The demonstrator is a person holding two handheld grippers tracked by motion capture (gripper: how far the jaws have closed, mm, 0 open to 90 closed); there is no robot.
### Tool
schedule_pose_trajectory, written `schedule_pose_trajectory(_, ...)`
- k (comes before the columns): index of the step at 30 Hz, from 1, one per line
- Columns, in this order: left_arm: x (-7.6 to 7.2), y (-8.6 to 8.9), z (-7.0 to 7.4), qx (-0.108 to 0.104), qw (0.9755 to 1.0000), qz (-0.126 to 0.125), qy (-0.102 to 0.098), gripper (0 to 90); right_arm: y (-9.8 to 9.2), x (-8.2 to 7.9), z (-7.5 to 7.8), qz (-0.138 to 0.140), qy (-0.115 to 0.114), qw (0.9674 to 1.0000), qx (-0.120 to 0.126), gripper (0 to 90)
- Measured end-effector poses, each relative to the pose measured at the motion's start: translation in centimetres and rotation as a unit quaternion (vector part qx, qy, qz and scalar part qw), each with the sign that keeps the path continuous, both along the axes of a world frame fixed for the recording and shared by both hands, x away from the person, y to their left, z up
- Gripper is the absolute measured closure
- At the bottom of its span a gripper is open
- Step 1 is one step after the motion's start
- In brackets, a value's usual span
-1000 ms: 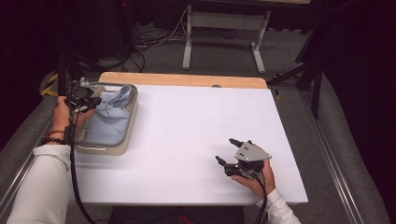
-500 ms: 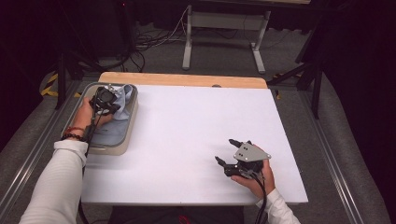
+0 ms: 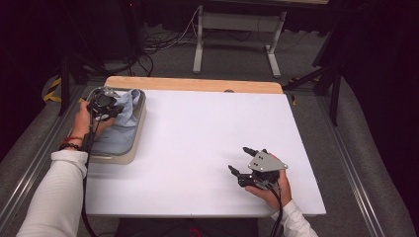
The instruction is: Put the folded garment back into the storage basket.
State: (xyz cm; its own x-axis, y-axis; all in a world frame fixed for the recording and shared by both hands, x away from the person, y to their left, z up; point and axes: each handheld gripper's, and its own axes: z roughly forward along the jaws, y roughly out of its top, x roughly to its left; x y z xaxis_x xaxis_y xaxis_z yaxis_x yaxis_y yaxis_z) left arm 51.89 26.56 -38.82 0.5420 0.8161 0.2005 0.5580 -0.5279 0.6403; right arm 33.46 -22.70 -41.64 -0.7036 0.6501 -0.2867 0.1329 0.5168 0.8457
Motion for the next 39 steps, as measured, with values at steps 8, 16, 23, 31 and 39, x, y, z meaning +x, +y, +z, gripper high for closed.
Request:
schedule_pose_trajectory(8,-1.6,1.6,-0.6,0.015,0.9995,0.002,0.028,89.6,0.3,-0.1,0.1,0.003,0.0,1.0,-0.002,25.3)
schedule_pose_trajectory(16,-0.3,0.0,-2.7,0.081,0.9938,0.002,0.076,89.6,0.5,-0.2,0.1,0.006,-0.001,1.0,-0.006,25.3)
schedule_pose_trajectory(23,0.0,0.2,-3.1,0.074,0.9931,0.012,0.09,89.6,0.2,-0.3,0.1,0.005,-0.002,1.0,-0.005,25.4)
schedule_pose_trajectory(31,-0.6,0.4,-2.4,0.057,0.9972,0.005,0.048,89.6,0.2,-0.5,0.4,0.005,-0.007,1.0,-0.003,25.4)
schedule_pose_trajectory(39,-1.2,0.9,-1.4,0.027,0.9995,0.014,0.005,89.5,0.2,-0.5,0.4,0.005,-0.007,1.0,-0.002,25.3)
